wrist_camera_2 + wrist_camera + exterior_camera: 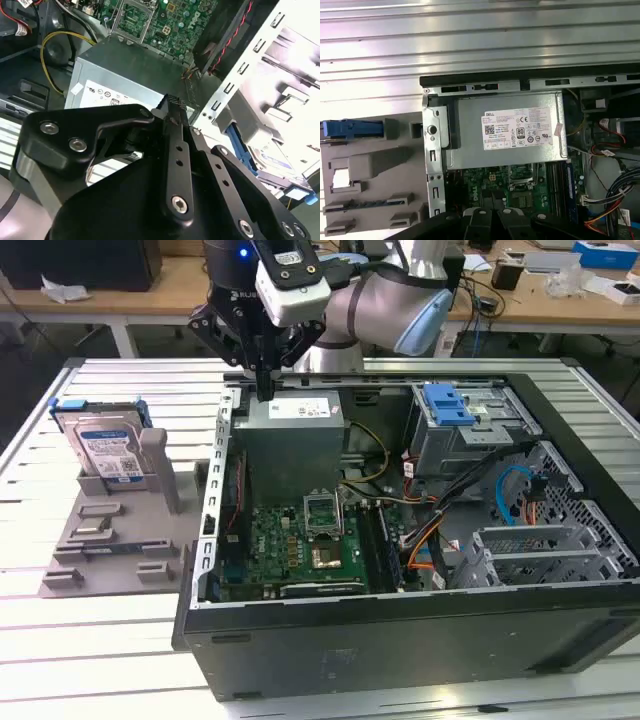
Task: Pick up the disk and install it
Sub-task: 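Reach for the disk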
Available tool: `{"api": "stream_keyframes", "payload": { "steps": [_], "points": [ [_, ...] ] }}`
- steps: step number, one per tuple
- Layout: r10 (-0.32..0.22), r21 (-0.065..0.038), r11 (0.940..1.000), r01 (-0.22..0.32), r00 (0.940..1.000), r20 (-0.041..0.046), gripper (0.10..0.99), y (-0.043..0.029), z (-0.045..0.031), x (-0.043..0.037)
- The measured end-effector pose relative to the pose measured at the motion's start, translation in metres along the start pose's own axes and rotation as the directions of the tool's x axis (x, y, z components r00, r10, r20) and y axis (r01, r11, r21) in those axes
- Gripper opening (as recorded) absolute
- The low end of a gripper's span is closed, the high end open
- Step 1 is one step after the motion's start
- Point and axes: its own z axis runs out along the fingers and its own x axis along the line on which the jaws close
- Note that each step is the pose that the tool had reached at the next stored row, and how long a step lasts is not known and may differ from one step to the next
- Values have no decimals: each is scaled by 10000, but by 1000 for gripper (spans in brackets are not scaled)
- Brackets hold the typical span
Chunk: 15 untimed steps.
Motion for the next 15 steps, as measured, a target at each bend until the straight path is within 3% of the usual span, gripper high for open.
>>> {"api": "stream_keyframes", "payload": {
  "steps": [8,15],
  "points": [
    [-2,2,10000,2,10000,-1,106,-36,-13,478],
    [-1,1,10000,1,10000,-1,106,-50,-17,664]
  ]
}}
